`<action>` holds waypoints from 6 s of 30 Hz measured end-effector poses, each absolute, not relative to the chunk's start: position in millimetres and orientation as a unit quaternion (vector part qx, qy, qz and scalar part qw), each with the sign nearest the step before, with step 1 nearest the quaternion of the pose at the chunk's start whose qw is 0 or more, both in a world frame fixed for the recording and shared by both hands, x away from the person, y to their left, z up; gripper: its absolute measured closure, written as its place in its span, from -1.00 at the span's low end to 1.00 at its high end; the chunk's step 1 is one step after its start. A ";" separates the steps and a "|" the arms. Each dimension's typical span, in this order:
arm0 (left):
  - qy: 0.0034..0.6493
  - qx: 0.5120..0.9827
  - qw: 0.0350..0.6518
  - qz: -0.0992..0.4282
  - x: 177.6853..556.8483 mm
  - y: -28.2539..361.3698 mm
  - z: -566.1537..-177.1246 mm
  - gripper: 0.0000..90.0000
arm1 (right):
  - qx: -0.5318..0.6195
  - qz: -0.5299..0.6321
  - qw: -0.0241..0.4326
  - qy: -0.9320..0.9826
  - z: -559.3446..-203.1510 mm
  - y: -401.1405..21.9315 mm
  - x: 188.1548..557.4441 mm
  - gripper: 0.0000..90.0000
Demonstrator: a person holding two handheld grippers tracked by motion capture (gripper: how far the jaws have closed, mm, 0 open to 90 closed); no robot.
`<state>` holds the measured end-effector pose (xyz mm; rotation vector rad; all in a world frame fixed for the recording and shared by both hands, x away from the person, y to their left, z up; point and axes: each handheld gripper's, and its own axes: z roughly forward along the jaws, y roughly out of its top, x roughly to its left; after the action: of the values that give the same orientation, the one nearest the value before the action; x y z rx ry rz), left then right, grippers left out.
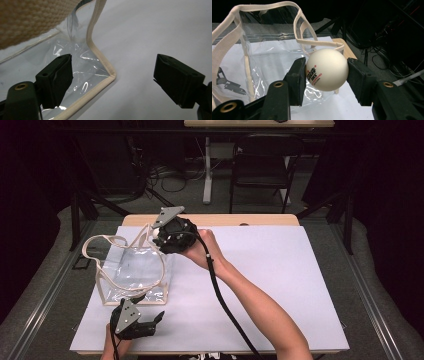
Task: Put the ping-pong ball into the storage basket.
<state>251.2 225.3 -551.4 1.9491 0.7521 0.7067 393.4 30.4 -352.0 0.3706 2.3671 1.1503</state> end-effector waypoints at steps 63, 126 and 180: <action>0.306 0.787 0.453 0.288 250.8 226.3 -551.1 -0.64 | 0.096 0.400 0.207 0.888 -370.1 76.2 381.5 0.12; 0.305 0.788 0.452 0.286 251.1 226.1 -551.3 -0.64 | 0.087 0.338 0.173 0.921 -399.4 97.1 384.8 0.12; 0.305 0.788 0.451 0.285 251.6 224.9 -551.3 -0.64 | 0.092 0.342 0.123 0.927 -394.5 83.2 383.6 -0.60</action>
<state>251.6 224.9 -551.3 1.9481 0.7543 0.7052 383.6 83.2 -394.5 0.2688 2.7044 0.9982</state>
